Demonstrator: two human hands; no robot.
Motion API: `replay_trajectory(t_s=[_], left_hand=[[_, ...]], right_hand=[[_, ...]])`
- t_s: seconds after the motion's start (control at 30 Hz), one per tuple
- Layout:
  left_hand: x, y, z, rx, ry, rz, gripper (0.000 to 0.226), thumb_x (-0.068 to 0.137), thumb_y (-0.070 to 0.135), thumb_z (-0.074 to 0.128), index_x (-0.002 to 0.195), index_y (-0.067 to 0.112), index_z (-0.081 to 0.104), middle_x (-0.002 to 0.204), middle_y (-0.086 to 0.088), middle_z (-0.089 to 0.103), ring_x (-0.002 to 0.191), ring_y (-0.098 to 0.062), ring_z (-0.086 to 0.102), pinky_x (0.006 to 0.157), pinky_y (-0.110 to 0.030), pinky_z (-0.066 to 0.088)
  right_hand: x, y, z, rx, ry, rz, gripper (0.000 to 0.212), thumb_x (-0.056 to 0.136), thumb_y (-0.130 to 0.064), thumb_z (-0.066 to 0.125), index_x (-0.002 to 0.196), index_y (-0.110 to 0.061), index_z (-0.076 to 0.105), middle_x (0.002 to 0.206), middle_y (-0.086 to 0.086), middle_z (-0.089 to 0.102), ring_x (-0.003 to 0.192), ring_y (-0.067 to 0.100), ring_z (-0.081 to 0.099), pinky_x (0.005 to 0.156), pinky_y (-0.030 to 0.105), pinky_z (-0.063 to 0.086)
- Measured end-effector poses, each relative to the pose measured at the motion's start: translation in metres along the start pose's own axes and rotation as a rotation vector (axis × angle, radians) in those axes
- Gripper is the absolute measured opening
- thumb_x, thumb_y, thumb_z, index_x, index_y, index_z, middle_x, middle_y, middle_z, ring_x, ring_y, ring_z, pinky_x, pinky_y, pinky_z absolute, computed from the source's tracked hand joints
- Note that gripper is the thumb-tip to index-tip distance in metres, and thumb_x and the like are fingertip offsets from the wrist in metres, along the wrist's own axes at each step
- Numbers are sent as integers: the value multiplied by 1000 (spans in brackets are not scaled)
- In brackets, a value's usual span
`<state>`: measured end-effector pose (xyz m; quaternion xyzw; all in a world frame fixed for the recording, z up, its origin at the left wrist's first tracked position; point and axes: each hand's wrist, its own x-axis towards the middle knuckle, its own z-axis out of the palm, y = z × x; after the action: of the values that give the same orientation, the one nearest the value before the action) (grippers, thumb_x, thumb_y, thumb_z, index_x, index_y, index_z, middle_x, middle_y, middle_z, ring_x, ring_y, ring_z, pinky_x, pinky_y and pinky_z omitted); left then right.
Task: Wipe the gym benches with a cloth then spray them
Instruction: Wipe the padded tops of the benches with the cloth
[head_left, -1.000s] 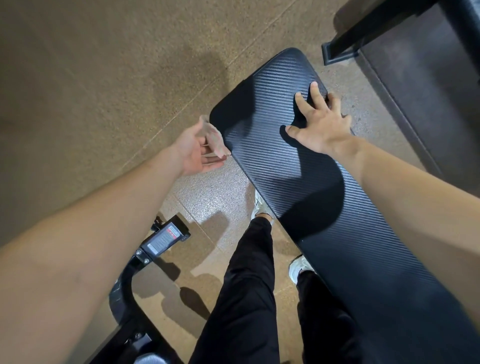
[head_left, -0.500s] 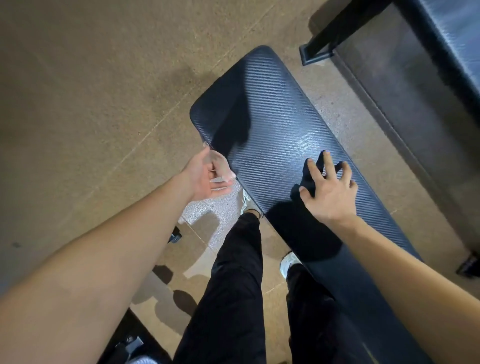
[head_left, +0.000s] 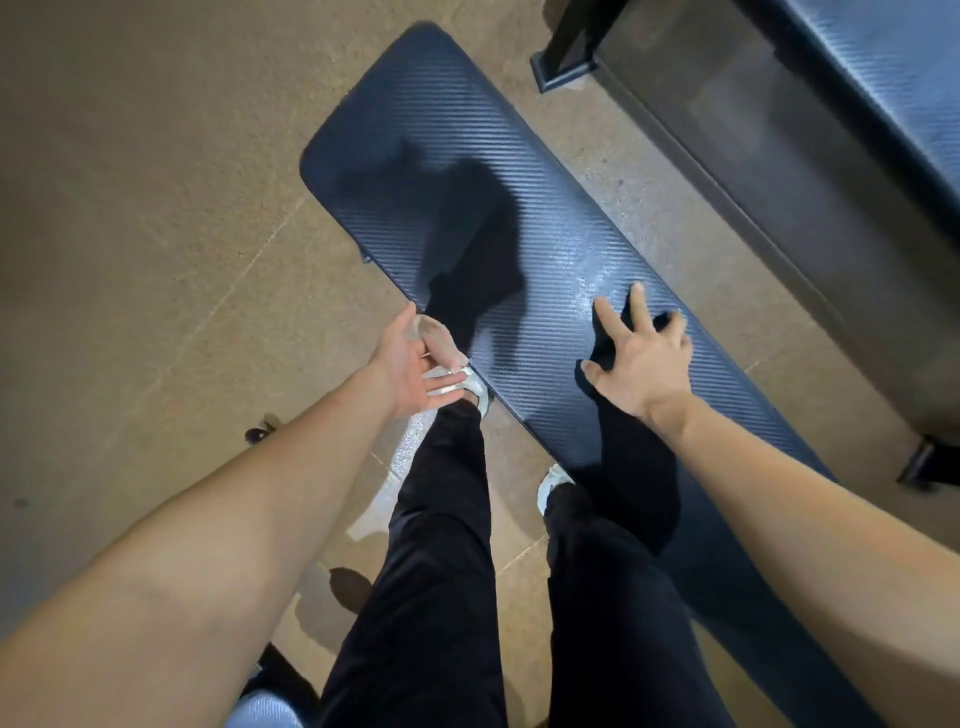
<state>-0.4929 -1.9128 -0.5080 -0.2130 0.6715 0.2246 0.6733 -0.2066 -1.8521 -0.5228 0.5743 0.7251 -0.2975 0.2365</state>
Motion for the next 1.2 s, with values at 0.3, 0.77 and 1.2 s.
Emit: replay_trajectory(t_s=[0.3,0.77,1.2], left_hand=[[0,-81,32,6,-10,13,77,94,71,45,143,11,47,144,-12,54,117,-40,65,101,-56,50],[7,-161,54,1,-55,59,58,97,67,41,121,17,58,141,-5,56,123,-29,60,114,-52,42],[-2,-270,93,23,-103,-26,54,97,65,41,115,20,64,132,-6,61,128,-29,56,115,-56,38]], right_hand=[[-53,78,21,260,121,-195,75,82,-58,55,150,-32,38,163,3,27,136,41,40,104,60,41],[-163,111,134,266,38,461,101,84,-57,70,160,-36,6,169,4,-5,147,56,5,112,63,35],[-189,135,148,282,118,246,86,88,-52,69,158,-37,21,169,-1,10,151,49,4,112,65,34]])
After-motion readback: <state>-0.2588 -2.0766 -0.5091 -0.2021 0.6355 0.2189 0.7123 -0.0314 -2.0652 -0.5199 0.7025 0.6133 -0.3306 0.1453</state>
